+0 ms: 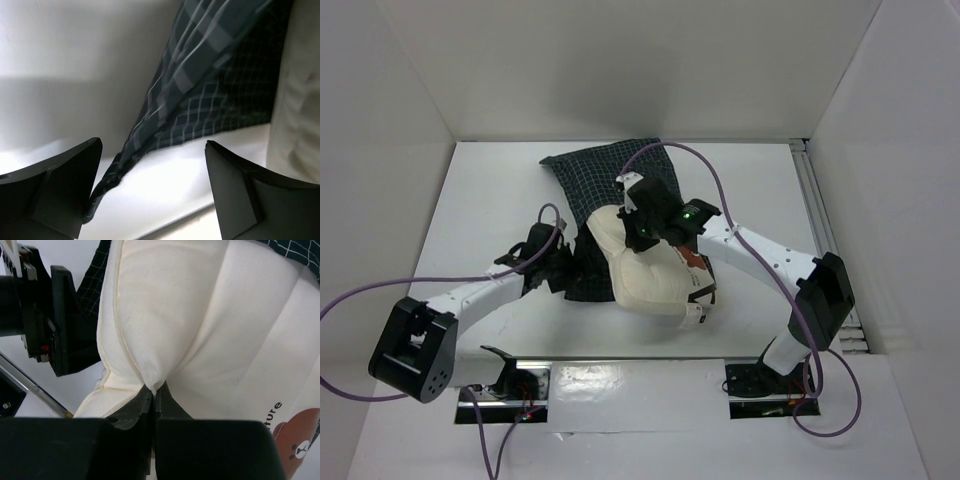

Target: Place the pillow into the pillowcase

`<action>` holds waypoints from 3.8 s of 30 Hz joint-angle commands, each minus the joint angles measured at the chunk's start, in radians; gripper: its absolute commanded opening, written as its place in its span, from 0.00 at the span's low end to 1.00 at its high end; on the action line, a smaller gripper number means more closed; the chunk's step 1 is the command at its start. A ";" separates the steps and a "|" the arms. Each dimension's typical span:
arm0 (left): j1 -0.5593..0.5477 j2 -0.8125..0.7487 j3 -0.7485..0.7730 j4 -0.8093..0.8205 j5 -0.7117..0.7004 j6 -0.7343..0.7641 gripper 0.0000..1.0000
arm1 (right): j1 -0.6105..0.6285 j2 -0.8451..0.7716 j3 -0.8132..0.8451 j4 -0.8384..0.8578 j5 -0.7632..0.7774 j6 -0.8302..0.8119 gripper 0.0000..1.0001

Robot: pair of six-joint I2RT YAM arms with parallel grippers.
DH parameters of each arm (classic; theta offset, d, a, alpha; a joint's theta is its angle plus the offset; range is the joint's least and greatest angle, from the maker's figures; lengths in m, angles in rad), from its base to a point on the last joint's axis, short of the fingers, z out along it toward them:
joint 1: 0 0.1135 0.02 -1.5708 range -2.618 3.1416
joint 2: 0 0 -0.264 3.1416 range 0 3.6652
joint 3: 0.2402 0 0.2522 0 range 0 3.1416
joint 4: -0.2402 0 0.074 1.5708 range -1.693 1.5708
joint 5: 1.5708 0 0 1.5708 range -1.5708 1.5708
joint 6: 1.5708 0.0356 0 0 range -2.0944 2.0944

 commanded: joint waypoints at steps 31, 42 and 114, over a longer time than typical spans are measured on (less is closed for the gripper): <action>-0.017 -0.257 -0.164 0.088 0.024 -0.079 0.00 | 0.058 0.164 0.108 -0.063 0.024 -0.007 1.00; -0.008 -0.336 -0.249 0.130 0.033 -0.126 0.00 | 0.162 0.409 0.209 -0.043 0.056 0.002 0.89; -0.274 -0.104 0.473 -0.629 -0.349 0.015 0.91 | -0.152 -0.089 -0.346 0.320 -0.211 0.228 0.66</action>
